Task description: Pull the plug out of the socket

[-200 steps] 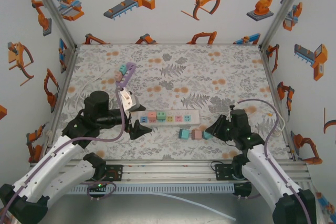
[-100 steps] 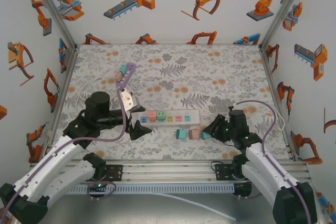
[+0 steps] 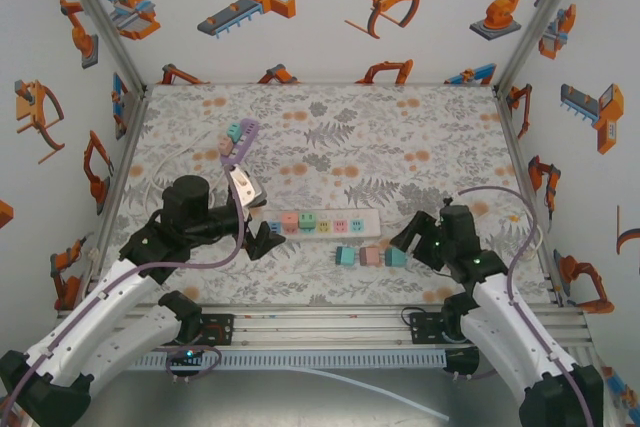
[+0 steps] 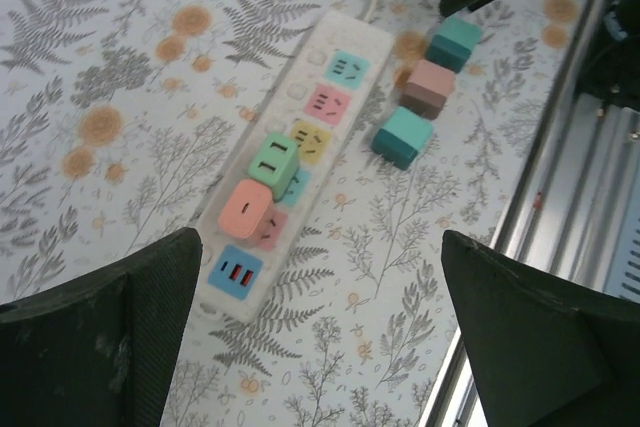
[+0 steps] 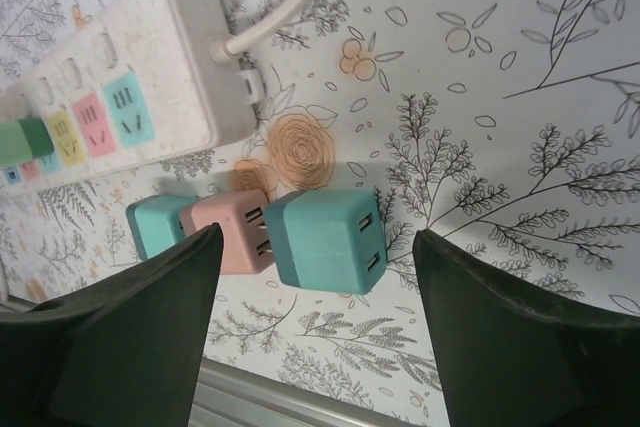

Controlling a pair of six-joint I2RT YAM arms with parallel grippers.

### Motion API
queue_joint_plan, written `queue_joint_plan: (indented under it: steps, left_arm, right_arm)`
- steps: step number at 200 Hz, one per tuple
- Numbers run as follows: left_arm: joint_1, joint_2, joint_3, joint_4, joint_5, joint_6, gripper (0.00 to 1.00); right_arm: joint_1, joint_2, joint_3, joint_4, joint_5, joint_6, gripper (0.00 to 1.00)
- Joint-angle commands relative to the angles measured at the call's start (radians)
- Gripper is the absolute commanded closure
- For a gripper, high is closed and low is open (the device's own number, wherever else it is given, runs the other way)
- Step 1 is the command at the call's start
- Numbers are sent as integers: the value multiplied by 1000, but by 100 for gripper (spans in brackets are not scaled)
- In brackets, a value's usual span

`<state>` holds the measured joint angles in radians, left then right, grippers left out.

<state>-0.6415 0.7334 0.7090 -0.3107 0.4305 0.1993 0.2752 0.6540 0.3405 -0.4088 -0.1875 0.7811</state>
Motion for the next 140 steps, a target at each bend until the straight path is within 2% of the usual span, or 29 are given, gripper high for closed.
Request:
queue_joint_plan:
  steps: [1, 31, 65, 93, 140]
  left_arm:
    - [-4, -9, -14, -8, -127, -40, 3]
    - [-4, -6, -26, 20, -163, -96, 3]
    - [-3, 0, -43, 44, -266, -180, 3]
    - [4, 11, -55, 47, -345, -247, 3]
    - [58, 50, -48, 14, -417, -448, 0]
  right_arm:
    - [1, -4, 110, -16, 35, -90, 29]
    - [33, 44, 206, 83, 1, -213, 30]
    - [120, 142, 308, 216, -33, -388, 30]
    - [235, 232, 375, 307, -75, -614, 31]
    - [403, 420, 504, 317, -203, -1000, 30]
